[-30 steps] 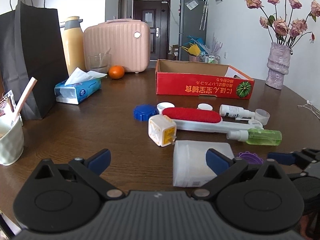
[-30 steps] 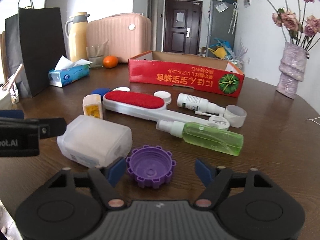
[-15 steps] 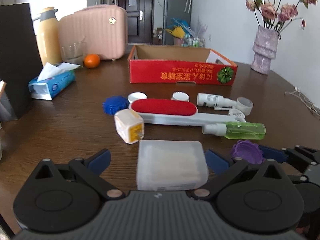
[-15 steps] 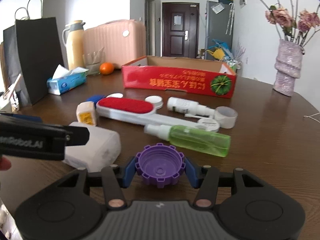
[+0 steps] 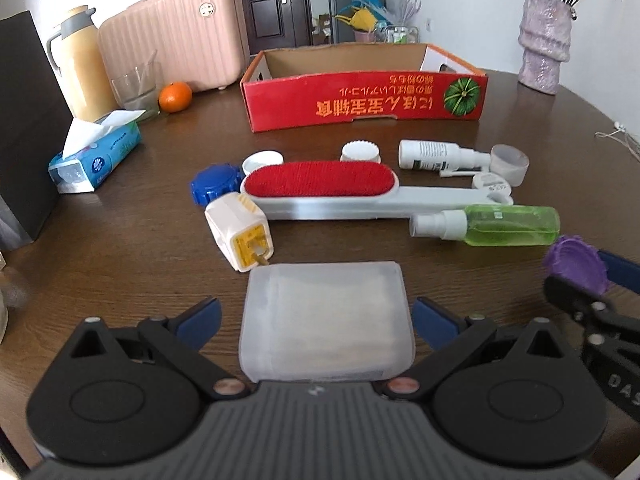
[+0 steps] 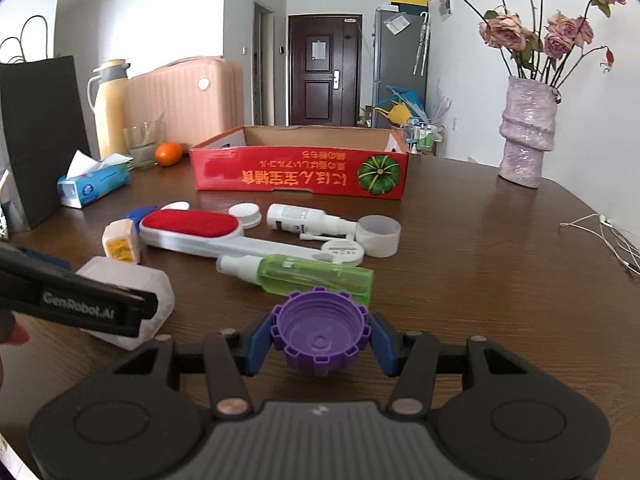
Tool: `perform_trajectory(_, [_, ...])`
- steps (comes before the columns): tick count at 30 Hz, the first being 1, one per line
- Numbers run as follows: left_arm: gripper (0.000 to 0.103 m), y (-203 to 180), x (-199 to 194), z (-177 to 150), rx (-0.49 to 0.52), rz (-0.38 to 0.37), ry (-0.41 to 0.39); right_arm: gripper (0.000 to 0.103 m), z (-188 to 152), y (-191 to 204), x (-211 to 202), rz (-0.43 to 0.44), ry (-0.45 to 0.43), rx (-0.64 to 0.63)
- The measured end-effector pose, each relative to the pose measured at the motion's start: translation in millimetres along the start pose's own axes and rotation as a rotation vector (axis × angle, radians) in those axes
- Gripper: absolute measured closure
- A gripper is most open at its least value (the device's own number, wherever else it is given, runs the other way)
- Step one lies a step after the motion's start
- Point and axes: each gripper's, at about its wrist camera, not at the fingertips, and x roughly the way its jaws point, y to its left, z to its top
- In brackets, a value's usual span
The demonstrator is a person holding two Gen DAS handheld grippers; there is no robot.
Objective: Organize rigid objects
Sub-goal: 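Close the left tool on the white plastic box while the right tool holds the purple cap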
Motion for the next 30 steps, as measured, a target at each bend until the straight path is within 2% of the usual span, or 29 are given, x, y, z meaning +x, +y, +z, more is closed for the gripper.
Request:
perform_trajectory(6, [0.000,-4,3,0,0.002,0.008,0.003,0.051,0,-3,-2,-0.005,-0.002,0.009])
perform_trajectory(10, [0.018,-5,4,0,-0.008,-0.008,0.019,0.051,0,-3,-3,-0.005,-0.002,0.011])
perform_trajectory(11, [0.020,-5,5,-1,-0.011,-0.004,0.023,0.051,0,-3,-3,-0.005,-0.003,0.010])
perform_trajectory(20, [0.020,-5,-2,-4,-0.021,-0.013,0.014,0.051,0,-2,-8,-0.011,-0.012,0.010])
perform_trajectory(30, [0.020,3,-32,14,-0.046,-0.009,-0.094,0.051,18,-2,-17,-0.004,-0.061,0.002])
